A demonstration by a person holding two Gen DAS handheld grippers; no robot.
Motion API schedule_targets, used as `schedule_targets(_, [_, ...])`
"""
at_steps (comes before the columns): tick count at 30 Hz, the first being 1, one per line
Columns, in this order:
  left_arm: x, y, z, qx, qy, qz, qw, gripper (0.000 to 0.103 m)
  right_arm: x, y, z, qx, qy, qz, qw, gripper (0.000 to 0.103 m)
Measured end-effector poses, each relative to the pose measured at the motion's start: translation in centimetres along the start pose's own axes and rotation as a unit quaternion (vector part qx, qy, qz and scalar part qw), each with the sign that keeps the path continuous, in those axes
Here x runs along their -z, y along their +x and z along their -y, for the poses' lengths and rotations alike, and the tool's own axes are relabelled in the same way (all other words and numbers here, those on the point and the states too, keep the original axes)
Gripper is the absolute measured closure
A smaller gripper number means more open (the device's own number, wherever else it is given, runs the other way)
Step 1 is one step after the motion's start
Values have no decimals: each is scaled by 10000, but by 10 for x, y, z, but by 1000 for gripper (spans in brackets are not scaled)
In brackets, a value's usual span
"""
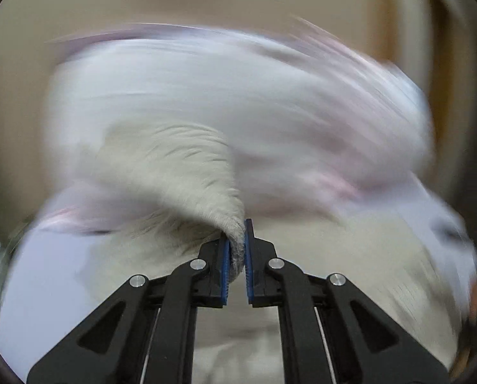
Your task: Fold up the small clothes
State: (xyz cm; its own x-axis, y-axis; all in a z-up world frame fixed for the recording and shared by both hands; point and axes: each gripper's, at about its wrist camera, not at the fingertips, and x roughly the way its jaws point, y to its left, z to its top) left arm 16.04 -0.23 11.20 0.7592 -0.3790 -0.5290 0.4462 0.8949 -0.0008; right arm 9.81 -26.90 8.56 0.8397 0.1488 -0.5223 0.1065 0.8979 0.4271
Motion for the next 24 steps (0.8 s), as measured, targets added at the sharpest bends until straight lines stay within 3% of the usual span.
schedule_targets(1, [7,17,35,256,413,-272,9984,96,1,1,2,9,38,-29,10000,21])
schedule_targets(3, [30,47,91,599,1142,-909,9875,95,4,-2,10,54,149,-90,9998,21])
schedule_targets(5, [42,42,101,657,1221,-980,9855,91,8,-14,19,124,188,-80,9997,21])
schedule_targets(7, [44,17,77,612,772,-764,9922,88,13,-29,29,288,166,-71,9994,21])
schedule_targets(10, [57,-37,15,222,-170,-419,9987,55,32,-45,55,421,320,-352,9980,21])
schedule_targets(11, [69,-57,-8,-68,-487,-418,9979,43,42,-49,65,416,445,-514,9968,21])
schedule_targets(12, [79,-69,-23,-267,-720,-496,9958,39,52,-51,73,414,541,-640,9956,21])
schedule_targets(15, [126,-93,-68,-512,-1611,-1010,9804,38,79,-54,90,476,725,-971,9915,25])
schedule_targets(18, [171,-108,-87,-209,-2303,-1425,9624,37,96,-64,93,89,860,-969,9915,32])
schedule_targets(20, [185,-120,-80,197,-2386,-1241,9630,35,111,-64,93,-617,1066,-1215,9849,40])
schedule_targets(24, [207,-139,-65,1222,-2691,-1100,9490,35,146,-72,84,-1420,1045,-1604,9712,57])
